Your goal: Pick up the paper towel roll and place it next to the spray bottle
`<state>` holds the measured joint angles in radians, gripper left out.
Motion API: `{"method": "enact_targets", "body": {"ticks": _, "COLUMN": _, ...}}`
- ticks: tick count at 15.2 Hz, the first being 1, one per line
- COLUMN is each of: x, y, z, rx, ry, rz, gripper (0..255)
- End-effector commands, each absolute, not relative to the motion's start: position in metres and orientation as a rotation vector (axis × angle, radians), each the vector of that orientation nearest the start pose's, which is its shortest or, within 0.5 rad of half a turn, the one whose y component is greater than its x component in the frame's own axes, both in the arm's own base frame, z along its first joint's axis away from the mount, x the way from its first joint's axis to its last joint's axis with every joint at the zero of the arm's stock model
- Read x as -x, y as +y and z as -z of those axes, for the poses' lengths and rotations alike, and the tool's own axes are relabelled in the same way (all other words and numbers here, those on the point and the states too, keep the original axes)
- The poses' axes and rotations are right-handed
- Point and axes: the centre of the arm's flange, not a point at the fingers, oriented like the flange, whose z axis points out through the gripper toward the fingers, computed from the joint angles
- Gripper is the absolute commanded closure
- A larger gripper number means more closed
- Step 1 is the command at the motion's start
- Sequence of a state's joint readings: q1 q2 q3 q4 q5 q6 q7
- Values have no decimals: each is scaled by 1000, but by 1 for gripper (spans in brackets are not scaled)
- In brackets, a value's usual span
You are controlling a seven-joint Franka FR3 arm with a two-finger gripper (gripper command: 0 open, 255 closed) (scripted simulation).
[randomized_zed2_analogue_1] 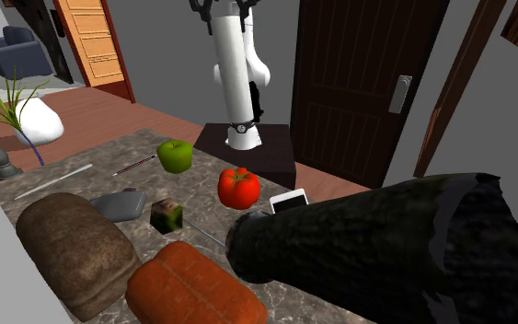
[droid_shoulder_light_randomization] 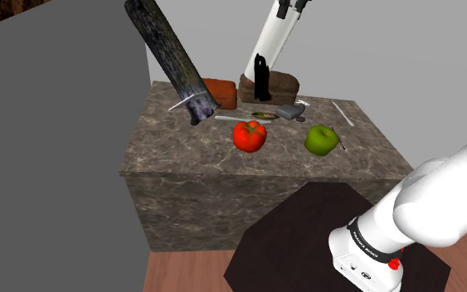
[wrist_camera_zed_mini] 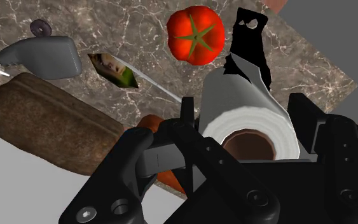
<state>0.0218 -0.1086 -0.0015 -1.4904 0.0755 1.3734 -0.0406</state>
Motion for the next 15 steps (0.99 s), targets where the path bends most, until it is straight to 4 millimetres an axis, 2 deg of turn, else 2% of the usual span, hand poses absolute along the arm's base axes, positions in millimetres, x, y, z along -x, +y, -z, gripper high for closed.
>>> {"method": "enact_targets", "body": {"ticks": 1, "x": -488, "y": -5, "z": -704, "rx": 3065, "ry": -118, "rz": -12, "gripper": 255}}
{"method": "enact_targets", "body": {"ticks": 15, "x": -425, "y": -179, "z": -705, "rx": 3065, "ry": -118, "rz": -12, "gripper": 255}}
